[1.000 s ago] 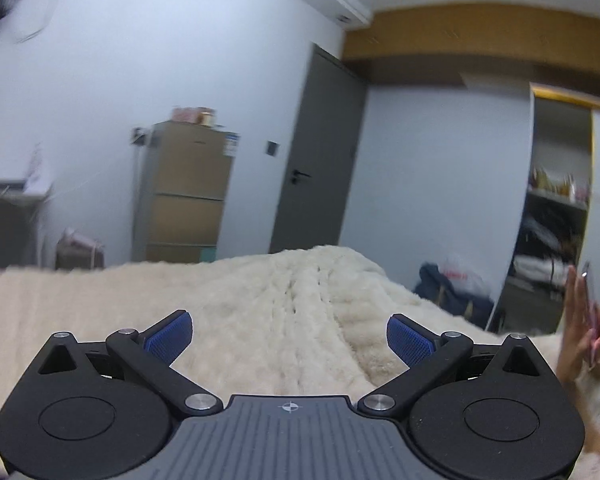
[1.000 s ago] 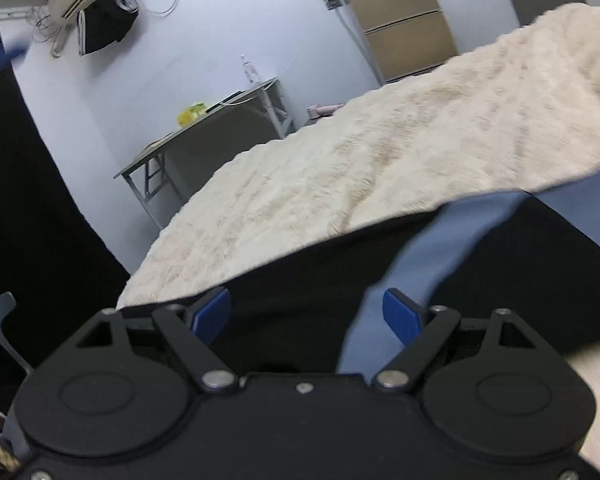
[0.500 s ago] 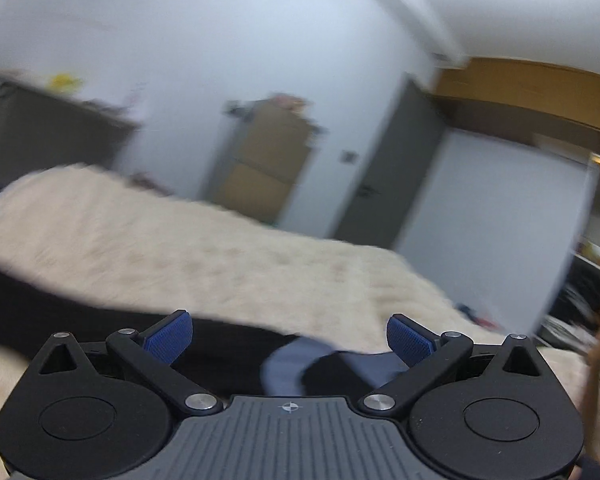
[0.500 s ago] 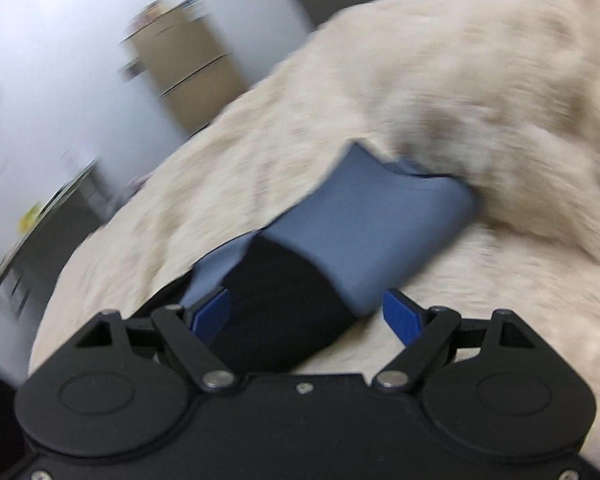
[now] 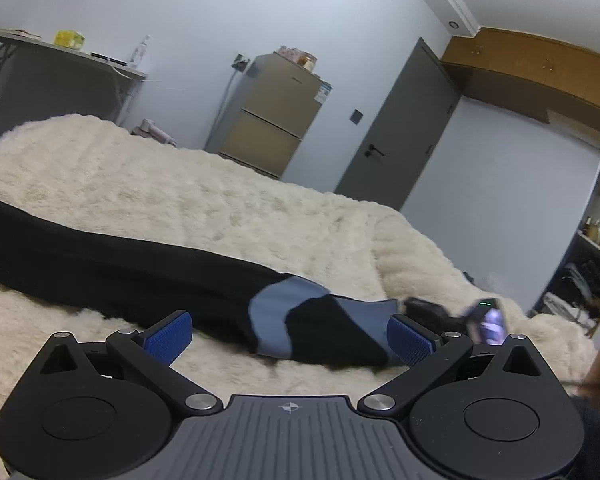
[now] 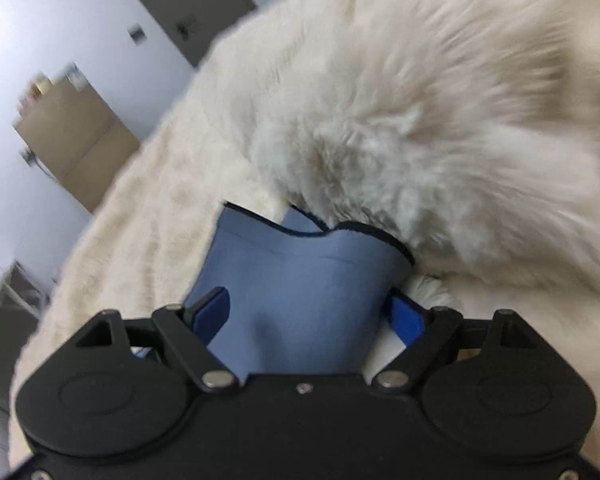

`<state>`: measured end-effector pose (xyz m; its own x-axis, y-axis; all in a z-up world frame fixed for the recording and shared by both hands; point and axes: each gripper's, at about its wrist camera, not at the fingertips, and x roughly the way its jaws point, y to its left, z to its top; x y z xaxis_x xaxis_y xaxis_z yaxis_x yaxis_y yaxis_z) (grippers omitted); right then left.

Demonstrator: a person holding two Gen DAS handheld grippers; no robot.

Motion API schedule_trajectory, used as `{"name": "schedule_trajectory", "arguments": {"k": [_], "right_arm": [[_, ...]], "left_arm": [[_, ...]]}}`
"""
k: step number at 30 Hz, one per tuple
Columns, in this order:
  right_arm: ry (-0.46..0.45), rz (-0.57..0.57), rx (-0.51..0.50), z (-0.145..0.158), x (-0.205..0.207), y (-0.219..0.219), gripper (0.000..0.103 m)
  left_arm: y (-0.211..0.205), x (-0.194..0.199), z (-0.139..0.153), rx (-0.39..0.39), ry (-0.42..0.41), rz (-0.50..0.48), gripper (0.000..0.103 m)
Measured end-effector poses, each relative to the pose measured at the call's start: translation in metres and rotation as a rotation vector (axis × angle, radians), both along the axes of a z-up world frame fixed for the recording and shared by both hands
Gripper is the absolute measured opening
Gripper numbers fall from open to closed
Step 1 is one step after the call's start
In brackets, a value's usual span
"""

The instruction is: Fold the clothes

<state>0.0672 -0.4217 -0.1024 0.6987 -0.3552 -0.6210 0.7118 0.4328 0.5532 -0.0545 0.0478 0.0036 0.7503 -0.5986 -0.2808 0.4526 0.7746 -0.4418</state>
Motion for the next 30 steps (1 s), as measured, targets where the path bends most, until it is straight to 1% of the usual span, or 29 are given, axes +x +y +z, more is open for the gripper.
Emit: {"name": "schedule_trajectory", "arguments": {"k": [1, 2, 4, 5, 6, 7, 8, 9, 10, 11, 12, 13, 15, 17, 19, 21, 23, 24, 26, 27, 28, 29, 30], "right_arm": [[0.009, 0.0, 0.024, -0.006, 0.001, -0.006, 0.081], [-0.014, -0.01, 0.043, -0.009, -0.004, -0.007, 0.081], [-0.078, -0.033, 0.09, -0.016, -0.015, -0.009, 0.081], [-0.091, -0.036, 0.099, -0.017, -0.016, -0.01, 0.081], [-0.109, -0.04, 0.108, -0.017, -0.017, -0.011, 0.075], [-0.131, -0.044, 0.115, -0.017, -0.017, -0.012, 0.069], [-0.159, -0.045, 0.108, -0.016, -0.017, -0.013, 0.047], [-0.175, -0.027, 0.057, -0.01, -0.015, -0.011, 0.022], [-0.177, -0.002, 0.003, -0.004, -0.013, -0.008, 0.021], [-0.189, 0.026, -0.054, 0.003, -0.011, -0.002, 0.017], [-0.209, 0.061, -0.128, 0.012, -0.009, 0.007, 0.016], [-0.22, 0.086, -0.175, 0.019, -0.008, 0.013, 0.015], [-0.253, 0.139, -0.249, 0.035, -0.007, 0.022, 0.013], [-0.301, 0.16, -0.285, 0.051, -0.012, 0.021, 0.013], [-0.364, 0.149, -0.333, 0.072, -0.023, 0.007, 0.013], [-0.388, 0.077, -0.43, 0.092, -0.038, -0.014, 0.013], [-0.367, -0.027, -0.504, 0.106, -0.052, -0.042, 0.015], [-0.329, -0.065, -0.506, 0.107, -0.056, -0.057, 0.018], [-0.246, -0.113, -0.479, 0.102, -0.061, -0.084, 0.022], [-0.204, -0.137, -0.464, 0.099, -0.063, -0.097, 0.025], [-0.183, -0.144, -0.446, 0.095, -0.064, -0.107, 0.025], [-0.18, -0.139, -0.433, 0.091, -0.064, -0.112, 0.028], [-0.182, -0.131, -0.434, 0.088, -0.063, -0.114, 0.033]], "left_arm": [[-0.002, 0.0, -0.002, 0.006, -0.006, -0.002, 0.103], [-0.003, -0.002, -0.006, 0.018, -0.013, -0.003, 0.103], [-0.004, 0.001, -0.013, 0.022, 0.011, -0.002, 0.103], [-0.004, 0.005, -0.019, 0.018, 0.043, 0.003, 0.103], [-0.003, 0.007, -0.023, 0.014, 0.065, 0.011, 0.103], [-0.003, 0.008, -0.025, 0.011, 0.074, 0.017, 0.103], [0.0, 0.009, -0.028, 0.002, 0.095, 0.031, 0.103], [0.001, 0.009, -0.028, -0.002, 0.098, 0.036, 0.103], [0.002, 0.009, -0.029, -0.006, 0.1, 0.041, 0.103], [0.004, 0.007, -0.028, -0.008, 0.092, 0.046, 0.103], [0.006, 0.006, -0.028, -0.009, 0.087, 0.049, 0.103], [0.007, 0.005, -0.029, -0.009, 0.082, 0.051, 0.103], [0.011, 0.002, -0.032, -0.009, 0.101, 0.061, 0.103], [0.013, 0.001, -0.034, -0.013, 0.119, 0.061, 0.103], [0.015, 0.0, -0.036, -0.019, 0.126, 0.053, 0.103], [0.014, 0.001, -0.038, -0.021, 0.127, 0.043, 0.103], [0.01, 0.005, -0.043, -0.022, 0.141, 0.035, 0.103], [0.006, 0.008, -0.048, -0.021, 0.154, 0.031, 0.103], [-0.003, 0.014, -0.055, -0.013, 0.184, 0.031, 0.103], [-0.01, 0.017, -0.058, -0.004, 0.202, 0.029, 0.103], [-0.016, 0.019, -0.059, 0.007, 0.207, 0.022, 0.103], [-0.021, 0.02, -0.06, 0.017, 0.212, 0.015, 0.103], [-0.024, 0.02, -0.06, 0.024, 0.206, 0.01, 0.103]]}}
